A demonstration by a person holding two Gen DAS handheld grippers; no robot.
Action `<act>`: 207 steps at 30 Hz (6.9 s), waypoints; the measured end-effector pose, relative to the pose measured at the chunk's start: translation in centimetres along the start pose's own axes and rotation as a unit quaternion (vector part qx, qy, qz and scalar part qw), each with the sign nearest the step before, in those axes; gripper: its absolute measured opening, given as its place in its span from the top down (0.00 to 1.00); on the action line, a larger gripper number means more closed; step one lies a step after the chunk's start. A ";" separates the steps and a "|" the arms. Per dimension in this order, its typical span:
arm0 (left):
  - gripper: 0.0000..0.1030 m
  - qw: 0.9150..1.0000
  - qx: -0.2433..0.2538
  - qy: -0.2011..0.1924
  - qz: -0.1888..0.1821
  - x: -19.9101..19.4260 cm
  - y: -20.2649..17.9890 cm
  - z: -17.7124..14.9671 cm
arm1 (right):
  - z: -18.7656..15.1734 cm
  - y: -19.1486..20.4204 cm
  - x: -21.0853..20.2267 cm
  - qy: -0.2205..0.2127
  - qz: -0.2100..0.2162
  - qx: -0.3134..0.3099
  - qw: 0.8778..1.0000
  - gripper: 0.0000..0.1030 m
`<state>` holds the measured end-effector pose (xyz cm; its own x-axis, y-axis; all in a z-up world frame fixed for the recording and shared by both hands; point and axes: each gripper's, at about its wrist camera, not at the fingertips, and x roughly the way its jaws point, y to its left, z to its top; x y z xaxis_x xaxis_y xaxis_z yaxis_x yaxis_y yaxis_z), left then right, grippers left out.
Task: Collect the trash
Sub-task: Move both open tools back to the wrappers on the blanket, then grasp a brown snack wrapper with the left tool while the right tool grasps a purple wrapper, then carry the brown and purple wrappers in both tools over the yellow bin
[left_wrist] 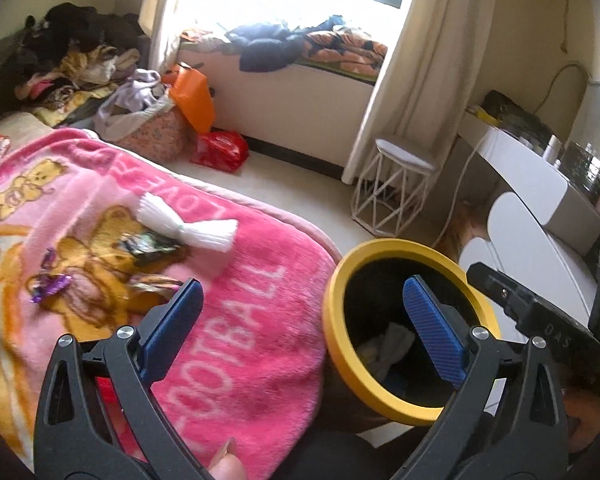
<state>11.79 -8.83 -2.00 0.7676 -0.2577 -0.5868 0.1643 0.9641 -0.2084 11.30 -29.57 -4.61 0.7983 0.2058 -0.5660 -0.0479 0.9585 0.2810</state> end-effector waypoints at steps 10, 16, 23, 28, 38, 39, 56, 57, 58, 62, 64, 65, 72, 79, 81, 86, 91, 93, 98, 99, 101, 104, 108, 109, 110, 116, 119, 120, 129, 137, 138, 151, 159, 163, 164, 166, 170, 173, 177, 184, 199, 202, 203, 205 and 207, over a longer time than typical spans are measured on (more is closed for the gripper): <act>0.11 0.999 -0.025 -0.023 0.026 -1.9 3.1 0.3 | -0.1 3.9 -0.3 -0.008 0.031 -0.038 0.999 0.30; 0.11 0.998 -0.039 -0.031 0.040 -2.7 4.7 0.3 | 0.1 5.7 -0.1 -0.007 0.045 -0.056 0.997 0.29; 0.11 0.996 -0.057 -0.042 0.058 -3.7 7.0 0.0 | 0.0 7.9 0.7 0.000 0.060 -0.078 0.995 0.29; 0.11 0.994 -0.071 -0.043 0.075 -4.3 9.1 -0.4 | -0.1 9.5 1.5 0.007 0.075 -0.098 0.992 0.29; 0.11 0.990 -0.080 -0.033 0.110 -5.3 12.6 -1.5 | -0.1 12.9 4.4 0.041 0.108 -0.136 0.984 0.28; 0.11 0.990 -0.081 -0.030 0.113 -5.4 12.9 -1.7 | -0.2 13.2 4.8 0.044 0.111 -0.139 0.983 0.28; 0.11 0.983 -0.131 0.042 0.120 -5.1 17.2 -6.6 | -2.4 17.7 12.9 0.116 0.127 -0.215 0.961 0.29; 0.11 0.983 -0.134 0.049 0.117 -4.8 17.2 -7.0 | -2.6 17.9 13.3 0.119 0.127 -0.220 0.960 0.29; 0.12 0.983 -0.135 0.060 0.112 -4.5 17.2 -7.6 | -2.8 18.1 13.7 0.123 0.127 -0.226 0.958 0.29; 0.21 0.982 -0.135 0.086 0.100 -3.7 17.1 -8.9 | -3.6 18.9 15.9 0.143 0.125 -0.245 0.951 0.29; 0.26 0.981 -0.136 0.102 0.093 -3.2 17.1 -9.6 | -4.0 19.3 16.9 0.150 0.119 -0.255 0.948 0.29; 0.28 0.981 -0.135 0.106 0.095 -3.0 17.0 -9.8 | -4.3 19.4 17.6 0.155 0.115 -0.259 0.946 0.29; 0.45 0.979 -0.128 0.130 0.096 -2.7 16.5 -11.8 | -5.0 19.9 20.7 0.175 0.099 -0.268 0.942 0.40; 0.68 0.978 -0.127 0.133 0.100 -2.6 16.6 -12.2 | -6.1 19.6 21.0 0.186 0.112 -0.269 0.939 0.71; 0.74 0.977 -0.129 0.134 0.101 -2.6 16.8 -12.2 | -6.2 19.3 20.5 0.186 0.116 -0.257 0.941 0.71; 0.85 0.977 -0.135 0.136 0.095 -2.7 17.3 -12.1 | -6.5 18.4 18.8 0.184 0.122 -0.233 0.947 0.71; 0.87 0.977 -0.142 0.132 0.090 -3.1 17.6 -11.6 | -6.6 17.4 17.3 0.182 0.122 -0.210 0.953 0.71; 0.87 0.978 -0.141 0.128 0.090 -3.3 17.6 -11.4 | -6.6 16.9 16.6 0.179 0.120 -0.202 0.955 0.71; 0.88 0.981 -0.134 0.110 0.086 -4.1 17.2 -10.4 | -6.3 16.2 14.5 0.159 0.120 -0.197 0.960 0.71; 0.88 0.982 -0.132 0.107 0.085 -4.2 17.1 -10.2 | -6.1 16.1 14.2 0.155 0.120 -0.194 0.961 0.71; 0.88 0.984 -0.126 0.099 0.083 -4.6 16.6 -9.8 | -5.9 15.9 13.5 0.149 0.122 -0.190 0.963 0.71; 0.88 0.986 -0.118 0.087 0.077 -5.1 15.9 -9.0 | -5.4 15.7 12.6 0.141 0.123 -0.188 0.964 0.71; 0.88 0.989 -0.109 0.071 0.069 -5.6 14.8 -7.9 | -4.9 15.2 11.5 0.132 0.125 -0.179 0.967 0.71; 0.88 0.989 -0.108 0.069 0.068 -5.7 14.6 -7.7 | -4.8 15.1 11.3 0.129 0.126 -0.177 0.968 0.71; 0.88 0.990 -0.107 0.066 0.066 -5.7 14.4 -7.5 | -4.6 14.9 11.0 0.126 0.126 -0.174 0.969 0.71; 0.88 0.992 -0.097 0.056 0.055 -5.5 13.0 -6.4 | -4.0 14.2 9.9 0.112 0.123 -0.170 0.971 0.71; 0.88 0.993 -0.092 0.050 0.052 -5.5 12.5 -5.9 | -3.7 13.7 9.2 0.106 0.122 -0.167 0.973 0.71; 0.88 0.994 -0.090 0.047 0.050 -5.4 12.2 -5.7 | -3.7 13.5 9.0 0.104 0.121 -0.166 0.973 0.71; 0.88 0.996 -0.074 0.030 0.033 -5.2 10.0 -4.1 | -2.5 11.2 7.0 0.083 0.107 -0.143 0.980 0.71; 0.88 0.998 -0.057 0.017 0.013 -4.8 7.8 -2.8 | -1.4 9.0 5.0 0.057 0.091 -0.119 0.987 0.71; 0.88 0.998 -0.054 0.015 0.011 -4.8 7.4 -2.6 | -1.2 8.7 4.9 0.055 0.090 -0.117 0.988 0.71; 0.88 1.000 -0.024 0.001 -0.018 -4.1 3.9 -1.1 | -0.1 5.4 2.8 0.029 0.069 -0.084 0.994 0.71; 0.88 0.999 -0.006 -0.001 -0.038 -3.6 1.5 -0.6 | 0.3 3.1 1.6 0.017 0.052 -0.063 0.997 0.71; 0.88 0.999 0.001 0.000 -0.046 -3.4 0.5 -0.5 | 0.4 2.0 1.1 0.013 0.043 -0.051 0.998 0.71; 0.88 0.999 0.004 0.000 -0.048 -3.3 0.2 -0.4 | 0.4 1.6 1.0 0.012 0.040 -0.047 0.998 0.71; 0.88 0.999 0.007 0.001 -0.052 -3.1 -0.4 -0.4 | 0.4 0.8 0.8 0.010 0.034 -0.041 0.999 0.71; 0.88 0.998 0.014 0.003 -0.059 -2.9 -1.2 -0.4 | 0.4 -0.3 0.5 0.007 0.026 -0.031 0.999 0.71; 0.88 0.998 0.019 0.005 -0.064 -2.7 -1.8 -0.3 | 0.4 -1.0 0.2 0.004 0.020 -0.024 1.000 0.71; 0.88 0.997 0.025 0.007 -0.071 -2.4 -2.6 -0.2 | 0.5 -2.0 0.2 0.002 0.011 -0.014 1.000 0.71; 0.88 0.996 0.039 0.014 -0.083 -1.6 -4.1 -0.3 | 0.5 -3.6 0.0 0.000 -0.004 0.003 1.000 0.71; 0.88 0.992 0.054 0.036 -0.107 1.0 -6.7 -1.4 | -0.2 -6.7 0.6 0.008 -0.038 0.034 0.999 0.71; 0.88 0.992 0.056 0.041 -0.109 1.6 -7.2 -1.8 | -0.4 -7.2 0.7 0.012 -0.043 0.039 0.998 0.71; 0.88 0.991 0.056 0.044 -0.110 1.9 -7.4 -2.0 | -0.5 -7.3 0.8 0.013 -0.045 0.041 0.998 0.71; 0.88 0.991 0.058 0.050 -0.110 2.5 -7.6 -2.2 | -0.6 -7.6 0.8 0.015 -0.048 0.043 0.998 0.71; 0.88 0.991 0.061 0.055 -0.110 3.0 -7.9 -2.4 | -0.8 -7.9 0.9 0.017 -0.051 0.046 0.997 0.71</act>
<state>11.35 -17.33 -3.98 0.6344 -0.4614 -0.6202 0.3992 0.8826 -0.2483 11.96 -36.81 -7.95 0.7751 0.1155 -0.6212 0.0896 0.9531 0.2890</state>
